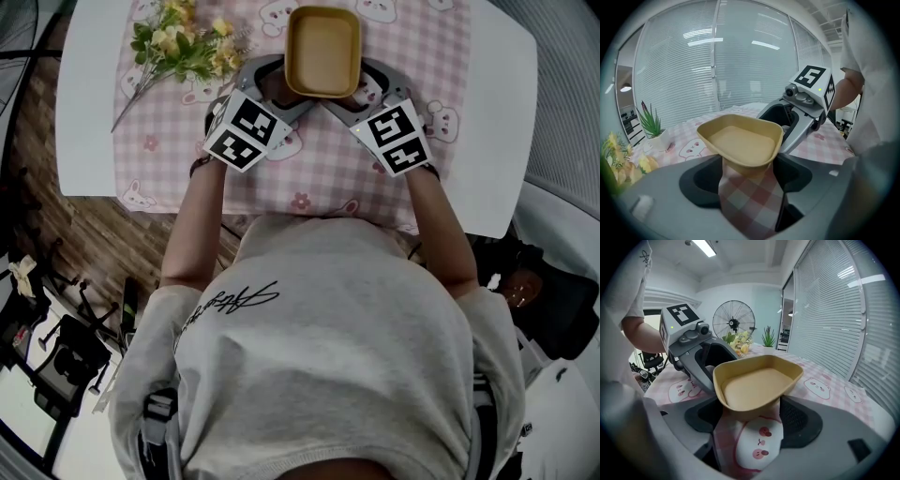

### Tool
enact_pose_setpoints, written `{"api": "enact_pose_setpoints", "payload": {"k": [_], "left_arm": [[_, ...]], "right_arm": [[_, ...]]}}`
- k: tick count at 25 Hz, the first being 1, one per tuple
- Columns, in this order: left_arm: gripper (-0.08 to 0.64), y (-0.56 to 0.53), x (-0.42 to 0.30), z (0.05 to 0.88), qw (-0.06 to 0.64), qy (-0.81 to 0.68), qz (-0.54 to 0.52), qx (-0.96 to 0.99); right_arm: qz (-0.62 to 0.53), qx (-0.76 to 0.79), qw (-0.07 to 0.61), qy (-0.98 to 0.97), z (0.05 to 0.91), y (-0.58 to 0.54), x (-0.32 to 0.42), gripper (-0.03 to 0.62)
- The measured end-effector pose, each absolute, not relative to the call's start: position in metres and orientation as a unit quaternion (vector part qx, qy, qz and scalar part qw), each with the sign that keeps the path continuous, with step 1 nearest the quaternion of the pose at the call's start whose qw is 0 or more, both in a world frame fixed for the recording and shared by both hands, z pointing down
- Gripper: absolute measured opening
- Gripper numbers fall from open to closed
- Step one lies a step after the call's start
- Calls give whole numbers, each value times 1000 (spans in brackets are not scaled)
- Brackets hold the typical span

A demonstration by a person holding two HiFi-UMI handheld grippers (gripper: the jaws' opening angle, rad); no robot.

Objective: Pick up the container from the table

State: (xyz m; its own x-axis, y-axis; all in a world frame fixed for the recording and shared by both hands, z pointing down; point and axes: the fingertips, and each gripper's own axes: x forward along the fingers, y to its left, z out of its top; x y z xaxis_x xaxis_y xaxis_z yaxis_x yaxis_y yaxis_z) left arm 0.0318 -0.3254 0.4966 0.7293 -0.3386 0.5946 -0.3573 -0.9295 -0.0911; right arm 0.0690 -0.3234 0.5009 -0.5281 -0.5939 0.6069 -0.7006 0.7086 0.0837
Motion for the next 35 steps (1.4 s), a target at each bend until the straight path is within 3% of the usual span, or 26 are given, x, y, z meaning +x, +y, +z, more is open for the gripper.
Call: {"api": "enact_pose_setpoints", "payload": {"k": [35], "left_arm": [[318,-311,29,468,23,-196,286,938]], "right_arm": [[82,375,305,-871,472,-308,65,359]]}}
